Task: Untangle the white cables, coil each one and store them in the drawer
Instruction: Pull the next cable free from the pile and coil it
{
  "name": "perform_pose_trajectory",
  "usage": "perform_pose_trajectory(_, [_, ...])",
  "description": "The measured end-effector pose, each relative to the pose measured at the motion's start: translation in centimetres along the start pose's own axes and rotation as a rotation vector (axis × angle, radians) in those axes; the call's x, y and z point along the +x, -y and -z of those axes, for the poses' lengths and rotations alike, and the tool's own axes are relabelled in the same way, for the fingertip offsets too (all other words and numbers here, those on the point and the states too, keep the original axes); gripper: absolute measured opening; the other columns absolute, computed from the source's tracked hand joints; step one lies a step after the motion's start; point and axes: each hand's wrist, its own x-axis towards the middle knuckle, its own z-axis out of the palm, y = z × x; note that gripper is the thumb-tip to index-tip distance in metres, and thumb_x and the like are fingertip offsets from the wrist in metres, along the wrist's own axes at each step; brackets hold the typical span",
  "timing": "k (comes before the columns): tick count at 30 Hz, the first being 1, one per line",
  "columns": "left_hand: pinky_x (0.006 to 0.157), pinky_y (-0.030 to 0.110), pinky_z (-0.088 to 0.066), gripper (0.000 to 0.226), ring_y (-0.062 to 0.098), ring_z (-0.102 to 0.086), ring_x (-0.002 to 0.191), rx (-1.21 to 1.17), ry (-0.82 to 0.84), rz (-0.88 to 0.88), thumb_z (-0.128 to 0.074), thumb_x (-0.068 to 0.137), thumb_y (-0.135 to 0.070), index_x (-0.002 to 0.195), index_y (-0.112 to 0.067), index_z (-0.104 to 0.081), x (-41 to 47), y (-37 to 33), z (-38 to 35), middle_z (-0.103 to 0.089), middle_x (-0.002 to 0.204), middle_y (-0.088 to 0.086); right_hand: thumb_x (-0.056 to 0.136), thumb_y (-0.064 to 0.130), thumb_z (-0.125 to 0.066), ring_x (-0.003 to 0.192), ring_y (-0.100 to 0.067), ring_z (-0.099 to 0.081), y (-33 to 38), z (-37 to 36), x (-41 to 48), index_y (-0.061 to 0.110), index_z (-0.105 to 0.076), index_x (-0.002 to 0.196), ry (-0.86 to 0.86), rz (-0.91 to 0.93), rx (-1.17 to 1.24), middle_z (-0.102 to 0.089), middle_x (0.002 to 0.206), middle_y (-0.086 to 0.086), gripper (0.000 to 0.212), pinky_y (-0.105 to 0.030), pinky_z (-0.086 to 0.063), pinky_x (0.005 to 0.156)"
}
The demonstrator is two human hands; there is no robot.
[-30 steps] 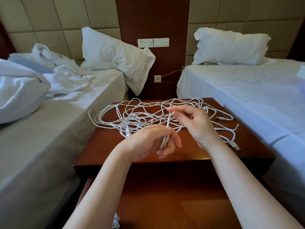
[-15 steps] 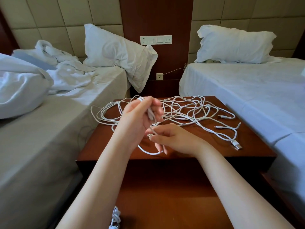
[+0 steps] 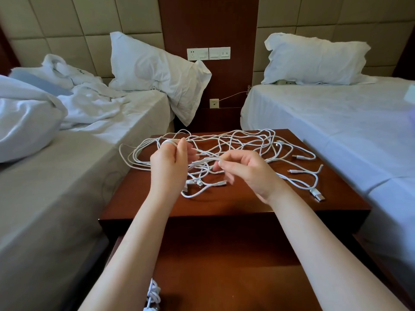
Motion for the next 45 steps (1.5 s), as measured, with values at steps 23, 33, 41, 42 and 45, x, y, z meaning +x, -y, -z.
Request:
perform_pose_trajectory(23, [0.045, 0.021, -0.032, 0.024, 0.012, -0.029, 0.044, -0.421, 1.040, 0.279, -0.044, 0.089, -0.020, 0.070, -0.007, -0.053, -1.7, -2.2, -0.2, -0.037, 0.049, 0.000, 0.088, 0.009, -0.066, 0.057, 0.003, -0.055, -0.6, 1.2, 0.4, 0.015, -0.072, 0.087, -0.353, 0.198, 0.061, -0.063, 0.064, 0.015, 0.008, -0.008, -0.042, 0.056])
perform_pose_trajectory(33, [0.057, 0.033, -0.053, 0.030, 0.022, -0.062, 0.061, -0.899, 0.868, 0.256, -0.043, 0.093, -0.016, 0.084, -0.003, -0.069, -1.1, -4.1, 0.5, -0.063, 0.068, 0.013, 0.096, 0.007, -0.047, 0.042, -0.006, -0.044, 0.0, -1.1, 0.1, 0.021, -0.061, 0.059, 0.153, -0.044, -0.182, -0.055, 0.047, 0.010, 0.042, -0.029, -0.043, 0.054])
perform_pose_trajectory(41, [0.073, 0.028, -0.058, 0.028, 0.020, -0.072, 0.076, -0.815, 0.228, 0.350, -0.035, 0.103, -0.010, 0.093, 0.001, -0.059, 0.3, -2.4, 0.0, -0.073, 0.077, 0.010, 0.096, 0.030, -0.059, 0.054, -0.006, -0.050, -0.4, -1.2, 0.4, 0.023, -0.072, 0.105, 0.255, -0.091, -0.289, -0.055, 0.061, 0.005, 0.017, -0.021, -0.043, 0.060])
perform_pose_trajectory(42, [0.072, 0.028, -0.058, 0.028, 0.021, -0.072, 0.077, -0.713, 0.194, 0.328, -0.036, 0.103, -0.010, 0.092, 0.000, -0.059, 0.3, -2.1, 0.0, -0.073, 0.079, 0.010, 0.093, 0.030, -0.062, 0.058, -0.003, -0.054, -0.3, -1.1, 0.6, 0.020, -0.074, 0.101, 0.202, -0.092, -0.294, -0.061, 0.066, 0.008, 0.017, -0.020, -0.044, 0.062])
perform_pose_trajectory(45, [0.072, 0.028, -0.059, 0.027, 0.021, -0.072, 0.078, -0.346, 0.131, 0.205, -0.037, 0.102, -0.010, 0.094, 0.003, -0.059, -0.2, -1.5, -0.4, -0.071, 0.084, 0.013, 0.087, 0.027, -0.068, 0.057, -0.003, -0.053, 0.0, -0.8, 0.7, 0.024, -0.069, 0.074, 0.043, -0.023, -0.467, -0.061, 0.061, 0.012, 0.014, -0.021, -0.040, 0.062])
